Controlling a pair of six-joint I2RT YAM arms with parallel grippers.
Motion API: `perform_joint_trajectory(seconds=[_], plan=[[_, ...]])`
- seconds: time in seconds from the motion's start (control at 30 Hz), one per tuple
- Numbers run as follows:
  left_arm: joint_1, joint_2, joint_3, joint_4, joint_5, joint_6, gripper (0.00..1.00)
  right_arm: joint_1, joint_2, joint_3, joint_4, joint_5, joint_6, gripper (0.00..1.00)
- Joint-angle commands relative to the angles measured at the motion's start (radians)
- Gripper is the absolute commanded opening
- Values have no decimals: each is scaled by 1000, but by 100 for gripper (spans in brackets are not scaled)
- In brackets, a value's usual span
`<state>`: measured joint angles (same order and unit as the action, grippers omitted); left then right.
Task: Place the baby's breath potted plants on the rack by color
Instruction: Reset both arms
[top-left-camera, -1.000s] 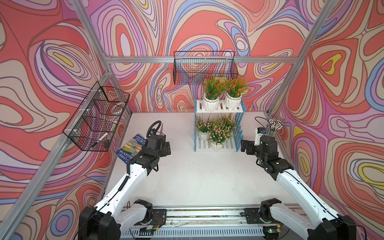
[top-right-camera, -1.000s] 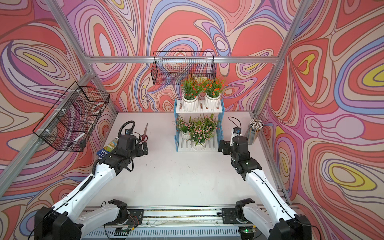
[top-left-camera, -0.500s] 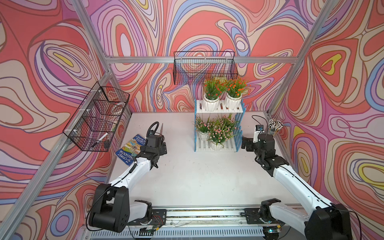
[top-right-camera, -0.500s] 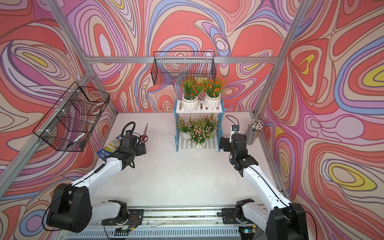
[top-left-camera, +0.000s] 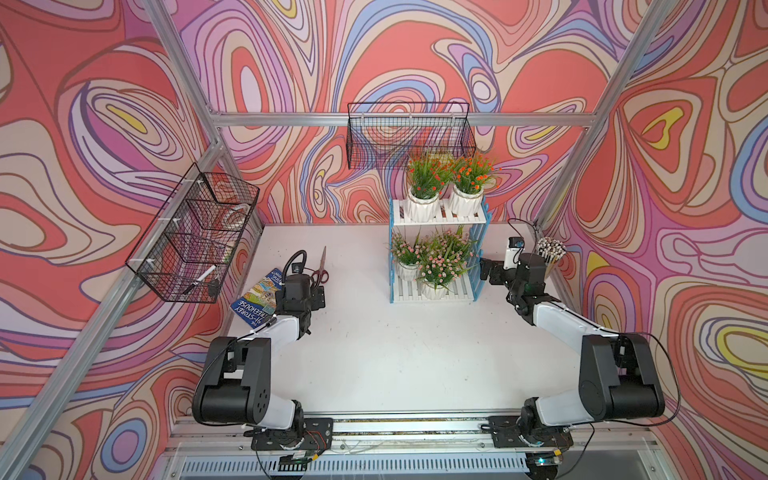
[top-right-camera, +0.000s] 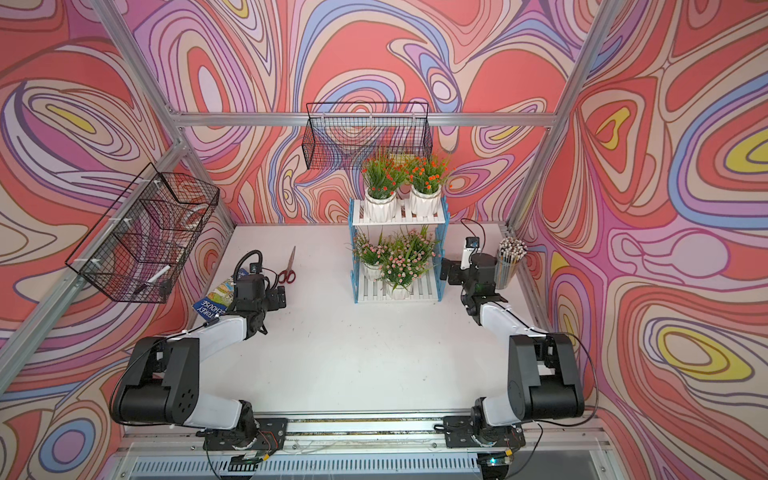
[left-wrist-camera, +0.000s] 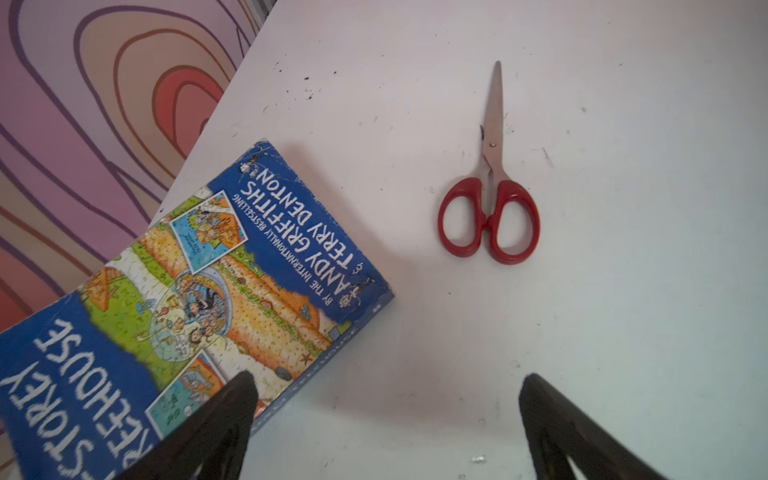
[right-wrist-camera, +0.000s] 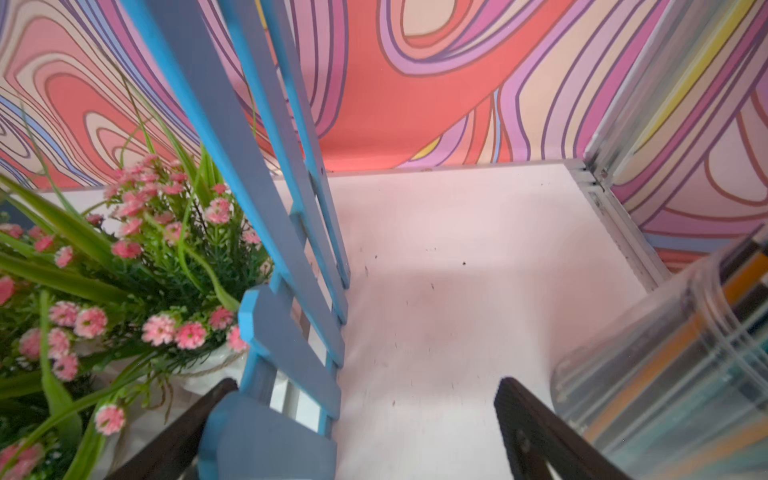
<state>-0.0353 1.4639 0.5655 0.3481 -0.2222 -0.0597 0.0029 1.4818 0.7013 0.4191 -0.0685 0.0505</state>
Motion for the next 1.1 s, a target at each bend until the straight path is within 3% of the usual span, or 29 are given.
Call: perform_joint_trajectory(seconds=[0.0, 0.03, 0.17, 0.2, 0.27, 0.47, 1.07], plan=[[6, -10, -37, 218, 83, 41, 100, -11, 72, -167, 210, 4, -17, 98], [10, -11, -81, 246, 100, 37, 100, -11, 65, -202, 295, 17, -10, 98], [11, 83, -251, 659, 159, 59, 100, -14, 120, -328, 620, 68, -22, 98], [11, 85, -246, 674, 135, 49, 100, -15, 153, -347, 680, 75, -21, 98], [12, 62, -195, 521, 122, 34, 100, -15, 247, -380, 852, 97, -13, 98], [12, 84, -181, 532, 126, 40, 100, -16, 226, -221, 511, 133, -10, 98], [13, 83, -183, 529, 126, 40, 100, -12, 222, -232, 532, 122, -17, 98]])
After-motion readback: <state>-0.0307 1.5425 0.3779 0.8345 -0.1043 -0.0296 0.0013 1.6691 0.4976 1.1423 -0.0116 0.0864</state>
